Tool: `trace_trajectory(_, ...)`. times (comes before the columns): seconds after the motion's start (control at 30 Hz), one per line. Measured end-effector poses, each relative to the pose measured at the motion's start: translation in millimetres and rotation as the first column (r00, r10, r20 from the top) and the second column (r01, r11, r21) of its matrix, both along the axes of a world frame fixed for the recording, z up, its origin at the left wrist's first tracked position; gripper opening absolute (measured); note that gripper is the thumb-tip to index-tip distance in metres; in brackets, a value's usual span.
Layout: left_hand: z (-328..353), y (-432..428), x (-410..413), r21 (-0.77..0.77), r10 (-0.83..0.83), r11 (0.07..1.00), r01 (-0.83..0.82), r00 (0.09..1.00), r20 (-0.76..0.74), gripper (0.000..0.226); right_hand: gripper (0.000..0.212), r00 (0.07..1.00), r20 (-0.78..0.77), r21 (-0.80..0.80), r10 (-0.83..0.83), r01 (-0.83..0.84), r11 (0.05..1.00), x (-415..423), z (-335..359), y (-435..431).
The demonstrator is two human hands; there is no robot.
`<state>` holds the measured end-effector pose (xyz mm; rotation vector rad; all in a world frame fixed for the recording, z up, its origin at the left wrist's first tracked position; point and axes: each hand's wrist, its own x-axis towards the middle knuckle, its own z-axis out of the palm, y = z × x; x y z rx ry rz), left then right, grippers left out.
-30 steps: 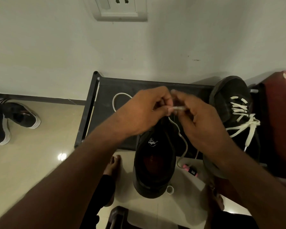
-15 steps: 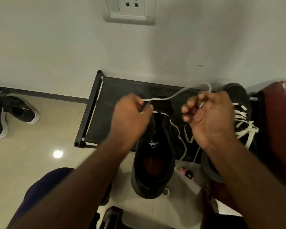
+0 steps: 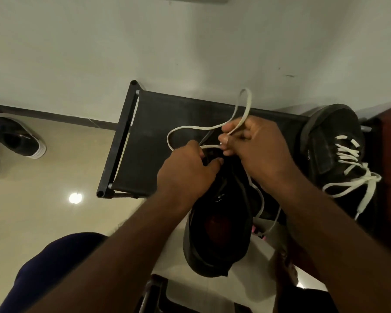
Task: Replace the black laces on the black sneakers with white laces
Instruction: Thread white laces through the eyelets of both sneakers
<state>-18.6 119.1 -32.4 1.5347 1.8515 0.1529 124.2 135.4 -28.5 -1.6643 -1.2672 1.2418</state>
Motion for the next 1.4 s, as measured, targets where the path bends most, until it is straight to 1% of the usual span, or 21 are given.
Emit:
trace_trajectory(0.1, -4.4, 1.2, -3.5, -0.100, 0.011, 0.995, -0.011, 1.000, 0.008, 0.046, 0.016, 0.987, 0.144, 0.000, 0.064, -0.065, 0.998, -7.6, -6.9, 3.5)
trace_trajectory(0.2, -7.6, 2.8, -6.1, -0.175, 0.013, 0.985, -0.009, 1.000, 0.020, 0.054, 0.011, 0.964, 0.248, -0.010, 0.092, -0.093, 0.996, -13.0, -10.7, 6.6)
trace_trajectory(0.43, -4.3, 1.4, -11.9, -0.182, -0.001, 0.983, 0.009, 0.999, 0.044, 0.055, 0.007, 0.956, 0.276, -0.046, 0.095, -0.086, 0.995, -14.3, -13.8, 12.9)
trace_trajectory(0.5, -4.1, 1.3, -12.0, -0.176, -0.005, 0.984, 0.013, 0.999, 0.049, 0.055, 0.007, 0.945, 0.303, -0.059, 0.120, -0.107, 0.992, -14.1, -13.1, 14.8)
trace_trajectory(0.57, -3.7, 1.2, -13.1, -0.172, 0.000, 0.985, 0.009, 0.998, 0.055, 0.055, 0.007, 0.927, 0.332, -0.104, 0.177, -0.150, 0.983, -14.1, -7.9, 19.3)
trace_trajectory(0.63, -1.9, 1.8, -14.8, -0.178, 0.005, 0.984, 0.007, 0.998, 0.067, 0.055, 0.006, 0.885, 0.368, -0.212, 0.285, -0.219, 0.953, -14.4, 2.4, 28.0)
trace_trajectory(0.73, 1.3, 2.7, -17.1, -0.193, 0.009, 0.981, 0.012, 0.994, 0.105, 0.052, 0.003, 0.799, 0.395, -0.389, 0.454, -0.302, 0.870, -19.8, 19.2, 42.4)
trace_trajectory(0.83, -0.5, 4.4, -18.3, -0.193, -0.010, 0.981, 0.032, 0.993, 0.115, 0.050, 0.012, 0.682, 0.441, -0.487, 0.584, -0.364, 0.794, -31.0, 26.9, 53.3)
trace_trajectory(0.9, -0.9, 5.1, -19.7, -0.198, -0.015, 0.979, 0.045, 0.988, 0.151, 0.048, 0.015, 0.633, 0.458, -0.524, 0.624, -0.375, 0.765, -37.2, 27.6, 55.2)
trace_trajectory(0.97, 0.9, 5.6, -21.5, -0.204, -0.020, 0.977, 0.058, 0.983, 0.181, 0.044, 0.015, 0.609, 0.476, -0.542, 0.635, -0.365, 0.757, -39.9, 26.8, 53.8)
trace_trajectory(1.0, 2.9, 5.2, -22.7, -0.206, -0.021, 0.977, 0.062, 0.981, 0.193, 0.042, 0.015, 0.576, 0.502, -0.547, 0.645, -0.366, 0.753, -41.4, 26.3, 51.1)
trace_trajectory(1.07, 6.0, 4.8, -24.5, -0.214, -0.034, 0.974, 0.078, 0.979, 0.203, 0.038, 0.017, 0.509, 0.576, -0.526, 0.639, -0.368, 0.767, -43.6, 23.4, 44.4)
trace_trajectory(1.1, 7.4, 4.4, -24.6, -0.215, -0.049, 0.972, 0.092, 0.979, 0.196, 0.037, 0.019, 0.502, 0.612, -0.491, 0.611, -0.365, 0.791, -45.1, 21.7, 40.9)
trace_trajectory(1.17, 7.5, 4.2, -23.3, -0.191, -0.087, 0.974, 0.122, 0.980, 0.179, 0.035, 0.019, 0.539, 0.639, -0.419, 0.549, -0.354, 0.836, -46.1, 18.4, 35.3)
trace_trajectory(1.23, 6.6, 3.9, -19.9, -0.161, -0.094, 0.980, 0.117, 0.985, 0.145, 0.035, 0.018, 0.605, 0.611, -0.398, 0.512, -0.324, 0.858, -46.8, 18.8, 30.4)
trace_trajectory(1.33, 7.7, 1.8, -13.3, -0.096, -0.102, 0.990, 0.104, 0.994, 0.030, 0.032, 0.015, 0.707, 0.556, -0.356, 0.437, -0.272, 0.894, -45.5, 20.4, 25.4)
trace_trajectory(1.4, 8.3, -0.5, -10.1, -0.048, -0.127, 0.991, 0.126, 0.992, -0.014, 0.029, 0.016, 0.747, 0.549, -0.329, 0.375, -0.219, 0.919, -42.7, 19.0, 24.0)
